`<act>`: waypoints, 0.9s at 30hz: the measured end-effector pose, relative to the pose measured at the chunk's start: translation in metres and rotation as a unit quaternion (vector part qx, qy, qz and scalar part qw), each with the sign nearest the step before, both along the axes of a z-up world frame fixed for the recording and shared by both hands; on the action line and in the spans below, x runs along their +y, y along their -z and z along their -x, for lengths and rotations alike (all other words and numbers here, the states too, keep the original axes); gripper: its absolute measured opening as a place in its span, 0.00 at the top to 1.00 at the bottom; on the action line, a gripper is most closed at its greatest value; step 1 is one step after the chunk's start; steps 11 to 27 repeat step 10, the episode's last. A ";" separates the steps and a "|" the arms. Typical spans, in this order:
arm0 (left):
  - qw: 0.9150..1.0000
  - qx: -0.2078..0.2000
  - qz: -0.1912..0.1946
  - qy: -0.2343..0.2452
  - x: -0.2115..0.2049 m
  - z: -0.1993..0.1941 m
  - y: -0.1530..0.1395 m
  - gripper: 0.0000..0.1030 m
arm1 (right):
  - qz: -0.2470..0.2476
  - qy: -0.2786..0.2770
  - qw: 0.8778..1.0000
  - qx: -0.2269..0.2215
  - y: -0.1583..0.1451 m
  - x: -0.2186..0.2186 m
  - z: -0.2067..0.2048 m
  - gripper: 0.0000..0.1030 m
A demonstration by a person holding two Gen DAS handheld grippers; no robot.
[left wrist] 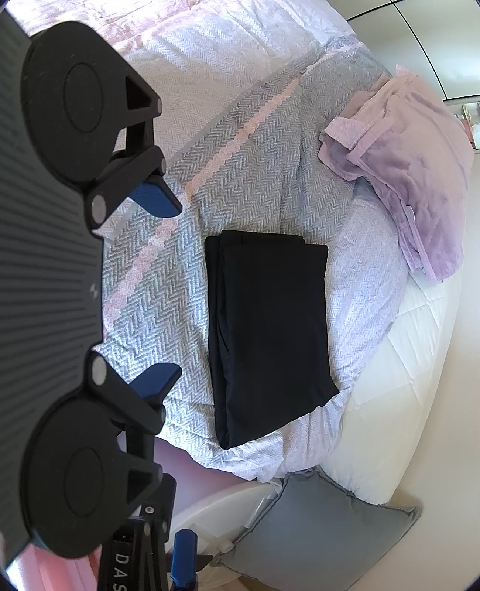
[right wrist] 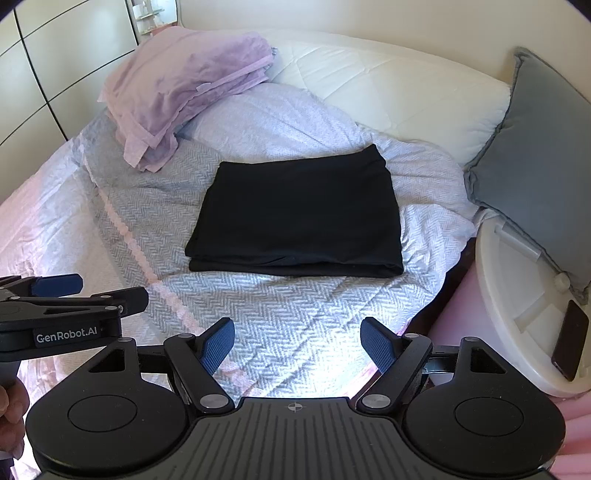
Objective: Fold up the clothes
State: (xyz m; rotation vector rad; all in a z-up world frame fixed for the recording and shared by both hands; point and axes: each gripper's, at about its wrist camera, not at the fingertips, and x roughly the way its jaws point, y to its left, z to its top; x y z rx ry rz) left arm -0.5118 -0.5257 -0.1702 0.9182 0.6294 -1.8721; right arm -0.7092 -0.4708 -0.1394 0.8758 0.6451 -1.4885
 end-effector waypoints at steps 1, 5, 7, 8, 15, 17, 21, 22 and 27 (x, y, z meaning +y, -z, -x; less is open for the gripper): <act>1.000 0.000 0.000 0.000 0.000 0.000 0.000 0.19 | 0.000 0.000 1.000 0.000 0.000 0.000 0.000 0.24; 1.000 0.001 0.000 0.001 0.000 0.001 0.001 0.19 | -0.001 0.000 1.000 0.001 0.000 0.000 0.000 0.24; 1.000 0.002 0.000 0.002 0.000 0.001 0.001 0.18 | -0.001 0.000 1.000 0.001 0.001 0.000 0.000 0.24; 1.000 0.003 0.001 0.003 0.000 0.001 0.001 0.18 | -0.002 0.000 1.000 0.001 0.001 -0.001 0.000 0.24; 1.000 0.004 0.002 0.003 0.000 0.002 0.001 0.17 | -0.002 0.001 1.000 0.001 0.001 -0.001 0.000 0.24; 1.000 0.004 0.002 0.003 0.000 0.002 0.001 0.17 | -0.002 0.001 1.000 0.001 0.001 -0.001 0.000 0.24; 1.000 0.004 0.002 0.003 0.000 0.002 0.001 0.17 | -0.002 0.001 1.000 0.001 0.001 -0.001 0.000 0.24; 1.000 0.004 0.002 0.003 0.000 0.002 0.001 0.17 | -0.002 0.001 1.000 0.001 0.001 -0.001 0.000 0.24; 1.000 0.004 0.002 0.003 0.000 0.002 0.001 0.17 | -0.002 0.001 1.000 0.001 0.001 -0.001 0.000 0.24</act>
